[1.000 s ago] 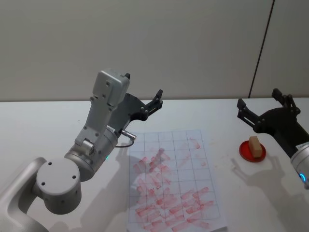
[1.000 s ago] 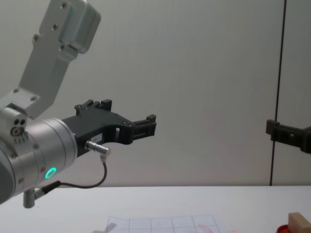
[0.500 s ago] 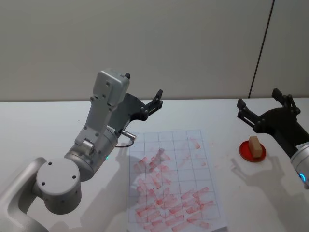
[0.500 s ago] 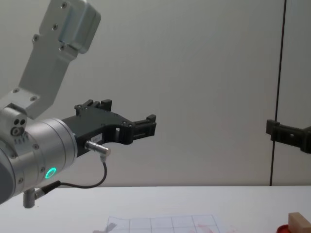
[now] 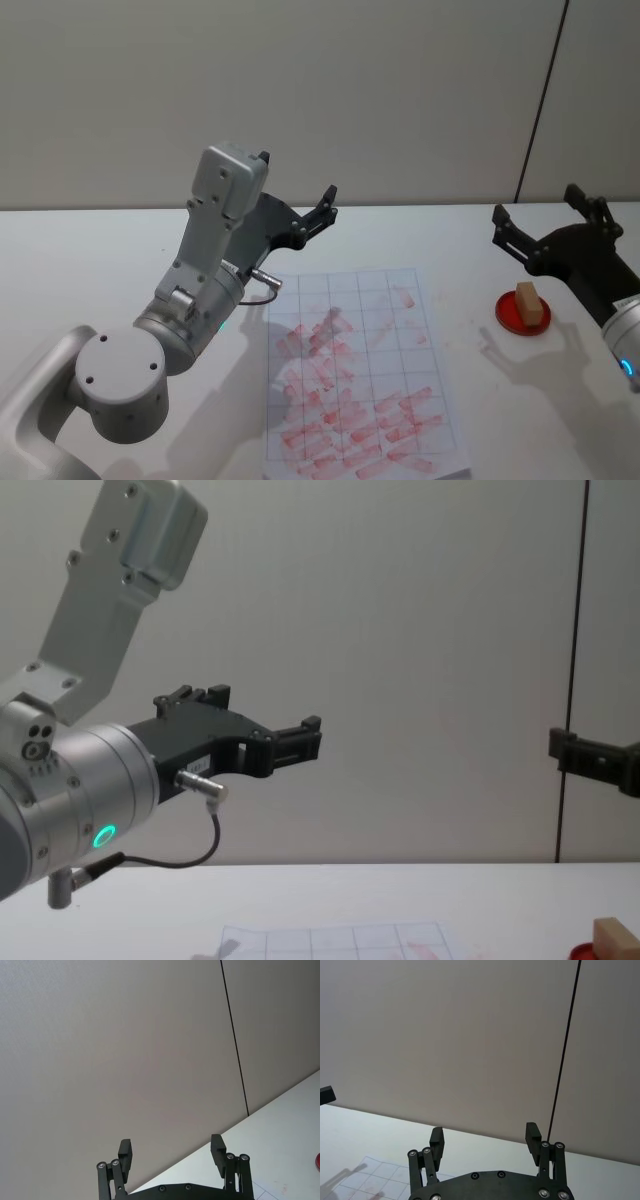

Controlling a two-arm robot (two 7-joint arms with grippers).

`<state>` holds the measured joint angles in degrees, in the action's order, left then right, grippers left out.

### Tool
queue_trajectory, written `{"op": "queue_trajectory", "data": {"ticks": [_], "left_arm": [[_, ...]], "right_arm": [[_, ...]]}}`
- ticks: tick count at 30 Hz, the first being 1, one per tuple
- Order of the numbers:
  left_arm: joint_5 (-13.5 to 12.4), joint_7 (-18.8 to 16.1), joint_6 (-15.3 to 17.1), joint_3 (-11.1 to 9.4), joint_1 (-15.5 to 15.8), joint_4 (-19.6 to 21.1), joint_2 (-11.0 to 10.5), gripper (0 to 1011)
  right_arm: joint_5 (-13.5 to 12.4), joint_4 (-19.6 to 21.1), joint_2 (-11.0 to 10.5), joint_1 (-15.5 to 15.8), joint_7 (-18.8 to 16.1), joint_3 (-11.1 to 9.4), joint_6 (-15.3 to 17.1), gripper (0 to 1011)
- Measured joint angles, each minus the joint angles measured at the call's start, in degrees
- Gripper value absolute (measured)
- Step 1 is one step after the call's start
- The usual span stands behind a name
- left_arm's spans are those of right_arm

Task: Use the one hand to pick up the stamp and affix it onto the A4 paper.

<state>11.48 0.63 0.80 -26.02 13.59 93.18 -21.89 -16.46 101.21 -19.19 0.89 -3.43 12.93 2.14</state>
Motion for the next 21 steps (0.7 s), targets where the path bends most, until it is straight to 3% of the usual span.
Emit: {"op": "queue_trajectory", "data": {"ticks": [7,21], "left_arm": [[0.00,0.00,0.00,0.00,0.00,0.00,0.00,1001],[0.00,0.00,0.00,0.00,0.00,0.00,0.00,1001]], "right_arm": [[0.03,0.14,0.85,0.36,2.95,0.24,1.98,1001],[1.13,-1.08,3.85,0.31,10.98,1.05,9.57,1001]]}}
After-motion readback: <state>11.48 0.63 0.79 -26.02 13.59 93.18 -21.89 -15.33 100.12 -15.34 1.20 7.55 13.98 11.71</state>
